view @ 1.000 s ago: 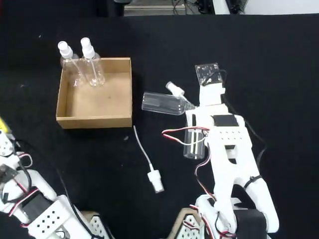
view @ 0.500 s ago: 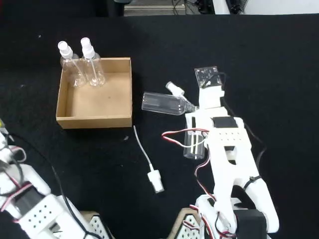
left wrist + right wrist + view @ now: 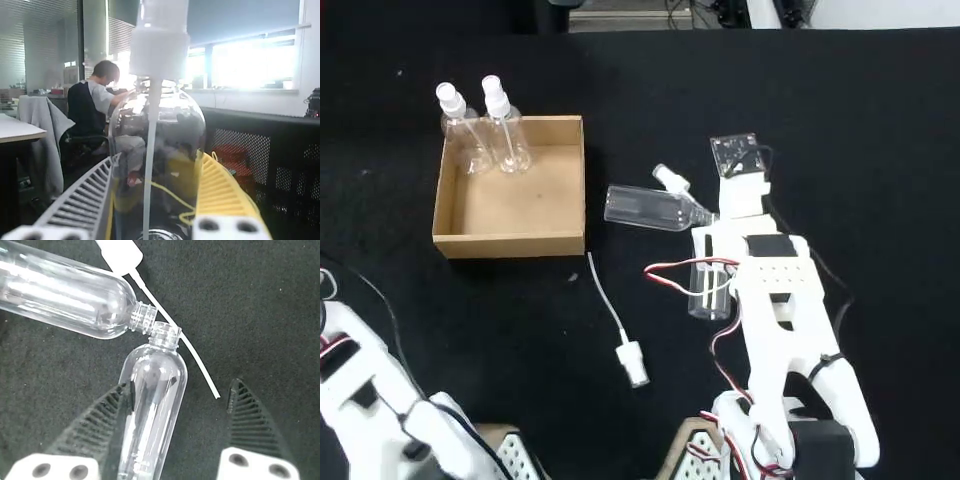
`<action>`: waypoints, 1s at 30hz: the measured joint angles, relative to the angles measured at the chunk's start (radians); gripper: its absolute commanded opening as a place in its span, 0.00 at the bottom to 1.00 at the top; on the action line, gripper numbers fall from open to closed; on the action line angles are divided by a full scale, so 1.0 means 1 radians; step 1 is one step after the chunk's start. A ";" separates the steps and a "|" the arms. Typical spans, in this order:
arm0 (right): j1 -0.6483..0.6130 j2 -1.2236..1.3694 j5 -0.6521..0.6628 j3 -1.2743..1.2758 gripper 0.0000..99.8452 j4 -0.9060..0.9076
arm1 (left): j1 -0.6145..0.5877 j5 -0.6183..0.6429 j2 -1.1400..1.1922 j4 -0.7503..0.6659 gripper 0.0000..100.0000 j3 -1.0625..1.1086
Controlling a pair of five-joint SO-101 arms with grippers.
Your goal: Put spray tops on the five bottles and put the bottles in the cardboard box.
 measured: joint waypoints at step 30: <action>0.000 0.000 0.000 0.000 0.27 0.000 | -0.017 0.000 1.108 -0.769 0.03 -0.180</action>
